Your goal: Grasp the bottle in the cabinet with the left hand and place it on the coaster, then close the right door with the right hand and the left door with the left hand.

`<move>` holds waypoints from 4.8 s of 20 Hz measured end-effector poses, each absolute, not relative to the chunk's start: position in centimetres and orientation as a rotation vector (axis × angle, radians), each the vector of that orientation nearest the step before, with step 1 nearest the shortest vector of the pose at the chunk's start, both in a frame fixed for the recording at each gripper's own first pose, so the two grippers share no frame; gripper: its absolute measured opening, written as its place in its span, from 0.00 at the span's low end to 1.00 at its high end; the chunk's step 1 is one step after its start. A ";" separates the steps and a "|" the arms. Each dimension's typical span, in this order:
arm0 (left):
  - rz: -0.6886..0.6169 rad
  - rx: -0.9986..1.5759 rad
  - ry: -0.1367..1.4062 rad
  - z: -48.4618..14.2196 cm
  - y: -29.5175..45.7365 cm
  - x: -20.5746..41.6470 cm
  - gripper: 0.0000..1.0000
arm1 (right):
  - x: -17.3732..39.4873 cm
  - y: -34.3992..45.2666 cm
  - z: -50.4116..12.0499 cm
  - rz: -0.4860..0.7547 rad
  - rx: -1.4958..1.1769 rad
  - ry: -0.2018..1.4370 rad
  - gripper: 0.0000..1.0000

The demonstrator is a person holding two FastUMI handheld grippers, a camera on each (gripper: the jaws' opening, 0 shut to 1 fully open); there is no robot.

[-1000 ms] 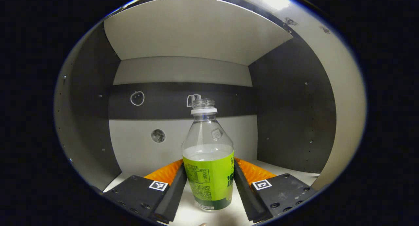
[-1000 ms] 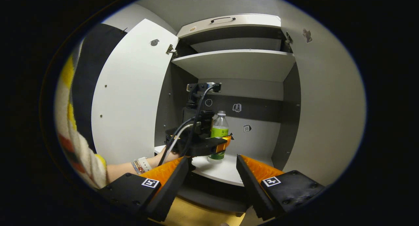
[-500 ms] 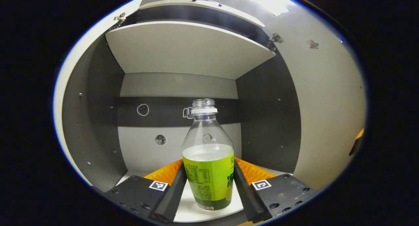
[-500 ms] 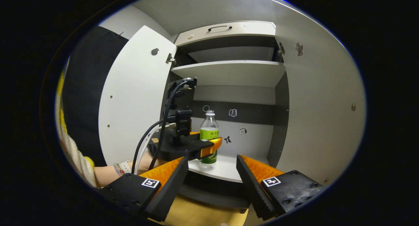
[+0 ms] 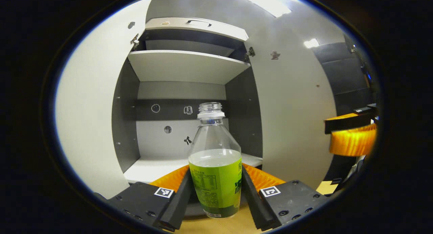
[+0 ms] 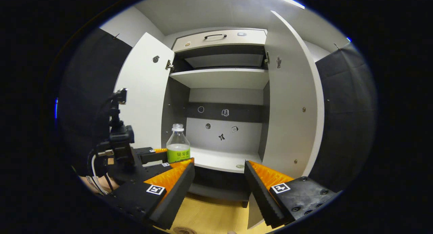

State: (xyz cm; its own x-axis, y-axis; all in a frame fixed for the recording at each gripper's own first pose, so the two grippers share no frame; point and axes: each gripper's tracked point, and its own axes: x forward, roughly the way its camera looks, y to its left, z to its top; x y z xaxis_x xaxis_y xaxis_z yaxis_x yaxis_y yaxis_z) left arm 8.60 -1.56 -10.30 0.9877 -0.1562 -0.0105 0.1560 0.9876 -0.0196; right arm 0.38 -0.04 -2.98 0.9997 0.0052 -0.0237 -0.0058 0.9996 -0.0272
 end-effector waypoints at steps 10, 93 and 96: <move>-0.201 -0.011 0.057 -22.6 -8.6 -1.7 0.78 | 0.9 -1.8 -9.8 -0.037 0.010 0.113 0.98; 0.403 -0.056 0.076 -3.5 18.5 -13.7 0.97 | 4.6 -7.9 -1.5 0.083 0.116 0.059 0.95; 0.416 -0.064 0.072 -3.6 19.7 -13.8 0.97 | 5.3 -5.9 -1.0 0.118 0.087 0.053 0.96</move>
State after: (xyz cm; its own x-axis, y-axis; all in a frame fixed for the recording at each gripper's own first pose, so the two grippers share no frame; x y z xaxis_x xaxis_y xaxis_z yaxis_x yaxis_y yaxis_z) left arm -13.76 19.73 -3.58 0.9124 0.4007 -0.0832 -0.4053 0.9130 -0.0472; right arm 5.26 -5.93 -0.98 0.9916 0.1201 -0.0471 -0.1155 0.9892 0.0902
